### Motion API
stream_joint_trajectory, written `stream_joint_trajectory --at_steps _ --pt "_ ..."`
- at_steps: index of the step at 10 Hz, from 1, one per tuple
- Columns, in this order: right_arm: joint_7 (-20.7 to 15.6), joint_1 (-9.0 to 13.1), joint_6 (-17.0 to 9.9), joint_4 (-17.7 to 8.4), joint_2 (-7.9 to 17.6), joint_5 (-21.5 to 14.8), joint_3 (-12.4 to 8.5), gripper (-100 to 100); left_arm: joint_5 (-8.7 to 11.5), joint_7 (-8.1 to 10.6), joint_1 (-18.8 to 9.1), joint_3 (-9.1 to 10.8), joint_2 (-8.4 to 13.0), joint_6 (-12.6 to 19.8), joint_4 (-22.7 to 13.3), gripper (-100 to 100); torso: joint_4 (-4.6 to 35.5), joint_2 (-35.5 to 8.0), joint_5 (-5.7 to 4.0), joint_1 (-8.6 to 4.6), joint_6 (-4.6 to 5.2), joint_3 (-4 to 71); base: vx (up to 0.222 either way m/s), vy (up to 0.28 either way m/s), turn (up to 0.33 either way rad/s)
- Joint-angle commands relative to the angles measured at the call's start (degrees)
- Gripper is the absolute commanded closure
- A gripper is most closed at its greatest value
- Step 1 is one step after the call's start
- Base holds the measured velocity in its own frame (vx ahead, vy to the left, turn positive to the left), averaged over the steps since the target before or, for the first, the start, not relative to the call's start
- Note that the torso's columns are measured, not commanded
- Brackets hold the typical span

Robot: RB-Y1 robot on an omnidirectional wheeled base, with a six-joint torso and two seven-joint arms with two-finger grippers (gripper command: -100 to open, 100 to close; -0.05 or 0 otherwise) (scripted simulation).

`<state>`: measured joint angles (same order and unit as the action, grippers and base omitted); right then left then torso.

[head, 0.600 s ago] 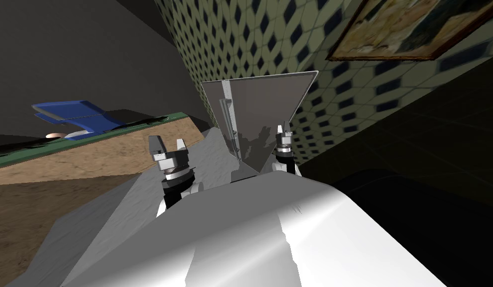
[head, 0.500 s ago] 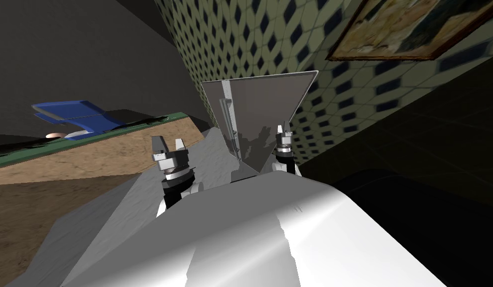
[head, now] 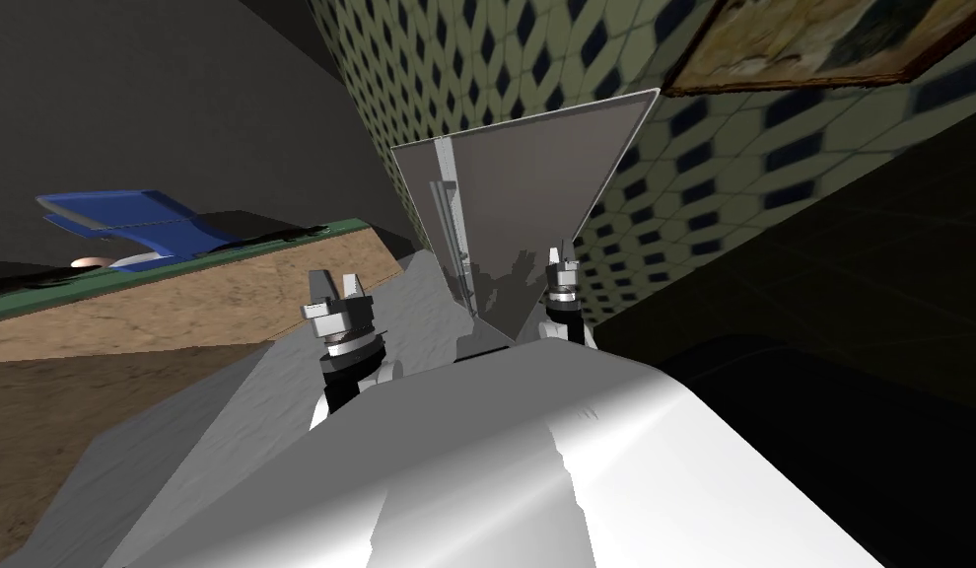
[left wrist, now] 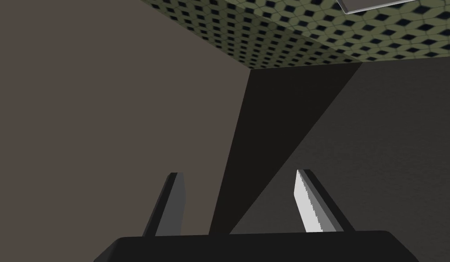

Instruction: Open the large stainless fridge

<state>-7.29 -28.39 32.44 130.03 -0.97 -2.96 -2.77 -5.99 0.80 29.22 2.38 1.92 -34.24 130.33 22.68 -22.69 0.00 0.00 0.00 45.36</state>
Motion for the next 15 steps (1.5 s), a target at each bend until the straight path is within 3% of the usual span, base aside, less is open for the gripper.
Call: stream_joint_trajectory --at_steps 1,3,4,6,15 --pt "0.0 0.0 0.0 0.0 0.0 0.0 0.0 0 0.0 0.00 0.0 0.00 0.0 0.0 0.0 0 4.2 -4.2 0.00 0.00 0.00 8.5 0.000 0.000 0.000" --pt "0.0 0.0 0.0 0.0 0.0 0.0 0.0 0 0.0 0.00 0.0 0.00 0.0 0.0 0.0 0 12.7 -12.7 0.00 0.00 0.00 25.4 0.000 0.000 0.000" --pt "0.2 0.5 0.0 -0.5 2.6 -0.1 0.0 -100 0.0 0.00 0.0 0.00 0.0 0.0 0.0 0 16.9 -16.9 0.00 0.00 0.00 33.8 0.037 0.024 -0.069" --pt "0.6 1.5 0.0 -1.6 6.1 -0.4 -0.1 -100 0.0 0.00 0.0 0.00 0.0 0.0 0.0 0 19.3 -19.3 0.04 0.14 0.00 39.0 0.051 0.079 -0.113" --pt "2.3 4.9 0.0 -5.1 19.1 -1.1 0.0 -100 0.0 0.00 0.0 -0.01 0.0 0.0 0.0 0 19.6 -19.6 0.00 0.02 0.01 39.2 0.048 0.082 -0.092"
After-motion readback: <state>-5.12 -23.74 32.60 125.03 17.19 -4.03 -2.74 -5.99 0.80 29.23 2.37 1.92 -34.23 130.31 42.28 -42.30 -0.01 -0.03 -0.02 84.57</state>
